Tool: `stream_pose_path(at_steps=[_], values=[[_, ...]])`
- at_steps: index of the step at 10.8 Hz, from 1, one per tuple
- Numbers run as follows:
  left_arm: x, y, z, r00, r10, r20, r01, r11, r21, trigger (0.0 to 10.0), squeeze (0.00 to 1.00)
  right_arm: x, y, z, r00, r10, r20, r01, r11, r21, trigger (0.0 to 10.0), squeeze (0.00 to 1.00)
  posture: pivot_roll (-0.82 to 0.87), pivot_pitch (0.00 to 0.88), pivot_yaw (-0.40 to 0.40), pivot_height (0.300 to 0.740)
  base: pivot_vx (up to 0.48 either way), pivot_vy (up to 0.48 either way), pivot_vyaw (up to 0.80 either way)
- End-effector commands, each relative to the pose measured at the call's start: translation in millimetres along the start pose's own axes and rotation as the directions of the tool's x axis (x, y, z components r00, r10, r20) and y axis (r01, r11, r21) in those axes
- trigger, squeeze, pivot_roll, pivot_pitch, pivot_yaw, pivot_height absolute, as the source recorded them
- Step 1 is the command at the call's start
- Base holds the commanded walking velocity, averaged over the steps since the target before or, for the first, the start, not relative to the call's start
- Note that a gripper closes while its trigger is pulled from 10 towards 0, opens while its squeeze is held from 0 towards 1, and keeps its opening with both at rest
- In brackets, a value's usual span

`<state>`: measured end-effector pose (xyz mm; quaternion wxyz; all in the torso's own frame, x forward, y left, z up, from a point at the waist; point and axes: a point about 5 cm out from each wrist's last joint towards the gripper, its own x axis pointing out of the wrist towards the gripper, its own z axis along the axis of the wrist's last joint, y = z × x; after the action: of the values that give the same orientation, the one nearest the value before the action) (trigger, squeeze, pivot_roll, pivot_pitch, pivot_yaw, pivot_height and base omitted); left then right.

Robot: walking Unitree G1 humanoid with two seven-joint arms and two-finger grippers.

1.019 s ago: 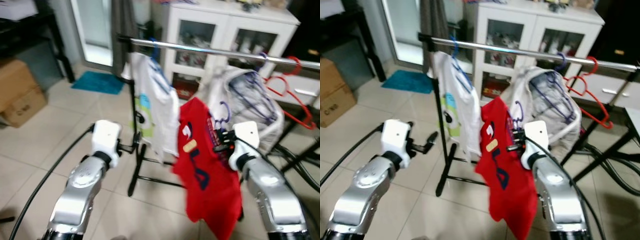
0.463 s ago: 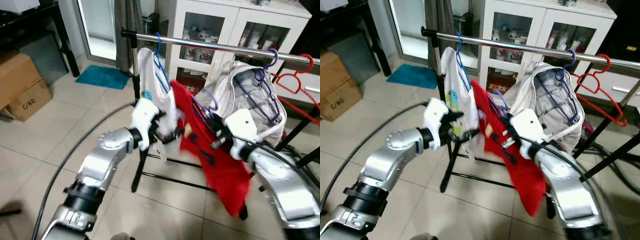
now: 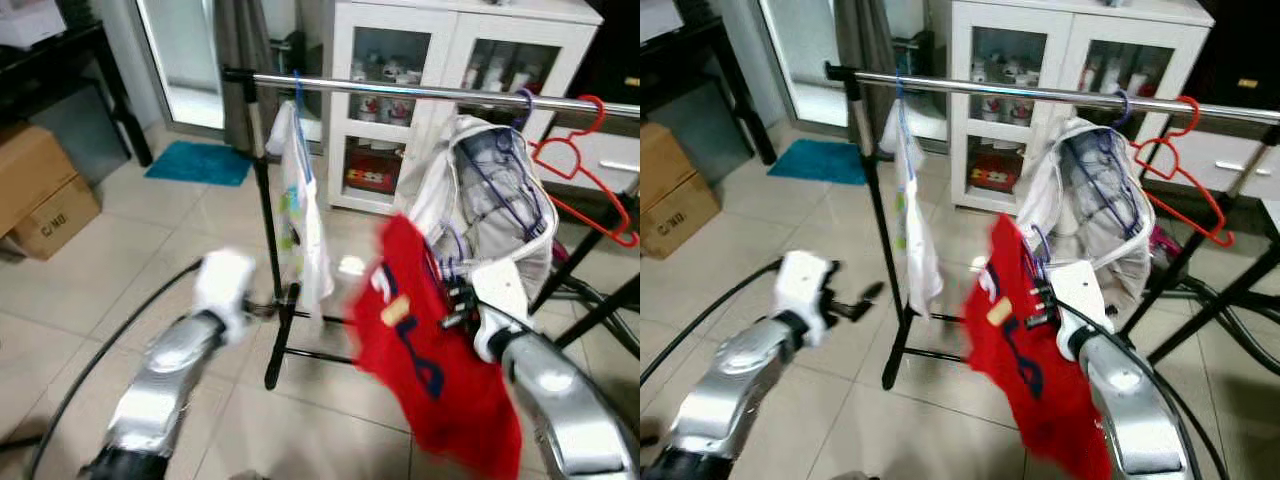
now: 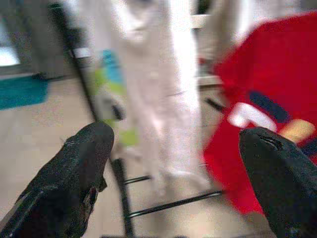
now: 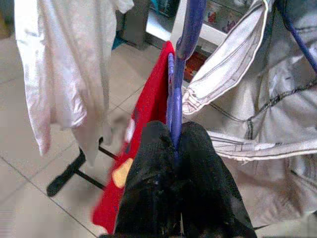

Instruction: Hang hanger

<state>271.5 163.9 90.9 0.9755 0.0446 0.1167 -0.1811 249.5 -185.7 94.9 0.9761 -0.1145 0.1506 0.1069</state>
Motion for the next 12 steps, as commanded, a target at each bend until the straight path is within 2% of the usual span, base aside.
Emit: stream_pose_path(at_steps=[1, 2, 5, 6, 8, 9, 10, 12], values=[[-3.1, 2.6, 11, 0.997, 0.049, 0.059, -0.049, 0.999, -0.006, 10.0, 0.0, 1.3, -3.3, 2, 0.999, -0.034, 0.023, 0.033, 0.999, 0.026, 10.0, 0.0, 0.01, 0.0, -0.013, 0.74, 0.0, -0.48, 0.0], [-6.8, 1.3, 11, 0.994, 0.078, 0.07, -0.077, 0.997, -0.012, 10.0, 0.0, 5.1, -0.3, 3, 0.999, -0.028, 0.031, 0.027, 0.999, 0.045, 10.0, 0.0, 0.02, 0.0, -0.028, 0.74, 0.0, -0.48, 0.0], [-8.7, -6.7, 9, 0.995, 0.072, 0.068, -0.073, 0.997, 0.013, 10.0, 0.0, 12.8, 3.6, 11, 0.997, 0.046, 0.062, -0.044, 0.999, -0.02, 10.0, 0.0, 0.03, 0.0, -0.042, 0.74, 0.0, -0.48, 0.0], [-7.9, -7.8, 7, 0.996, 0.062, 0.059, -0.06, 0.997, -0.045, 10.0, 0.0, 13.6, 4.3, 13, 0.997, 0.046, 0.066, -0.045, 0.999, -0.021, 10.0, 0.0, 0.03, 0.0, -0.04, 0.74, 0.0, 0.334, 0.0], [-5.7, -9.0, 9, 0.998, 0.042, 0.054, -0.043, 0.999, 0.018, 10.0, 0.0, 13.5, 5.5, 17, 0.994, 0.07, 0.084, -0.067, 0.997, -0.04, 10.0, 0.0, 0.03, 0.0, -0.035, 0.74, 0.0, 0.48, 0.0], [3.6, -8.6, 17, 0.998, -0.003, 0.056, -0.002, 0.995, 0.095, 10.0, 0.0, 15.0, 6.7, 27, 0.986, 0.12, 0.114, -0.112, 0.991, -0.076, 10.0, 0.0, 0.02, 0.0, -0.032, 0.74, 0.0, 0.0, 0.0], [13.9, -14.7, 34, 0.986, -0.123, 0.115, 0.12, 0.992, 0.03, 10.0, 1.0, 17.3, 10.0, 39, 0.973, 0.174, 0.152, -0.157, 0.981, -0.118, 10.0, 0.0, 0.02, 0.0, -0.028, 0.74, 0.0, 0.0, 0.0], [29.8, -28.3, 50, 0.958, -0.262, 0.118, 0.268, 0.963, -0.037, 10.0, 1.0, 20.3, 15.6, 57, 0.958, 0.203, 0.201, -0.169, 0.971, -0.172, 10.0, 0.0, 0.01, 0.0, -0.022, 0.74, 0.0, 0.0, 0.0]])
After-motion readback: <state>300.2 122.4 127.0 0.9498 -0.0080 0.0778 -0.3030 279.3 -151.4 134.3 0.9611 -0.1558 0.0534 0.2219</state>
